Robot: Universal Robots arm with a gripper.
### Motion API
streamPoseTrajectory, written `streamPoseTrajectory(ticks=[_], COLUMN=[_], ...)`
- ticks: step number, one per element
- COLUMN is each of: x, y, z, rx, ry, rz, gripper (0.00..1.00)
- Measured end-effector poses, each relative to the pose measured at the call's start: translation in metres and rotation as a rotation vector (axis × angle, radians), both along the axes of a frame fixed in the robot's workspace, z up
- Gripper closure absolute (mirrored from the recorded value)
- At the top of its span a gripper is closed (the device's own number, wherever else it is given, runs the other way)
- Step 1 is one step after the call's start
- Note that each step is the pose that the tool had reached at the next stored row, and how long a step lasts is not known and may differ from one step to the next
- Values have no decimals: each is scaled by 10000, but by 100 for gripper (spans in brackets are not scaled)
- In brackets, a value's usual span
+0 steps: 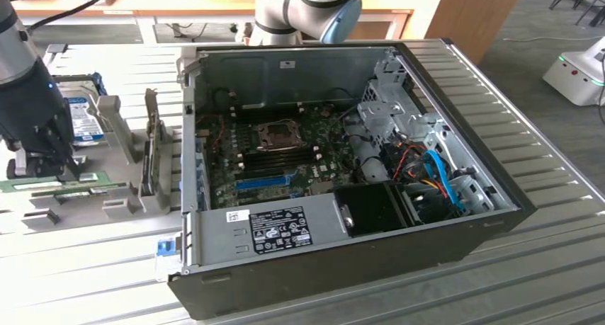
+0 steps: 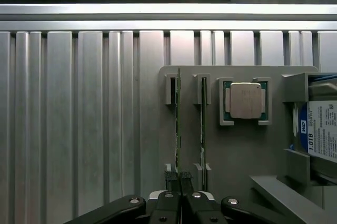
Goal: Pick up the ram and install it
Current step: 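Pick up the ram and move it above insertion slot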
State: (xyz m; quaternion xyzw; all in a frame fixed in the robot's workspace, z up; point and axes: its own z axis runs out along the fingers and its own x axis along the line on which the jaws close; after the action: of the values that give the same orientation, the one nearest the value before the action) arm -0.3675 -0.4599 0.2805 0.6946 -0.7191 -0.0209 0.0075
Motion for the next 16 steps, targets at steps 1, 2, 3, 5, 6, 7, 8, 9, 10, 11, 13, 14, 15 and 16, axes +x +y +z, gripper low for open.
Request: streamPoseTrajectory(ticks=[1, 2, 3, 5, 6, 7, 8, 9, 10, 11, 13, 14, 15, 16], x=[0, 0, 1, 1, 2, 2, 2, 3, 3, 3, 4, 4, 4, 4], y=[0, 0, 0, 0, 0, 0, 0, 0, 0, 0, 0, 0, 0, 0], z=[18, 35, 52, 87, 105, 121, 138, 155, 172, 188, 223, 239, 254, 269], rx=[0, 0, 0, -1, -1, 0, 0, -1, 0, 0, -1, -1, -1, -1], ry=[0, 0, 0, 0, 1, 0, 0, 0, 0, 0, 0, 0, 0, 0], rz=[0, 0, 0, 0, 0, 0, 0, 0, 0, 0, 0, 0, 0, 0], gripper=[88, 88, 88, 88, 88, 88, 88, 88, 88, 88, 88, 88, 88, 88])
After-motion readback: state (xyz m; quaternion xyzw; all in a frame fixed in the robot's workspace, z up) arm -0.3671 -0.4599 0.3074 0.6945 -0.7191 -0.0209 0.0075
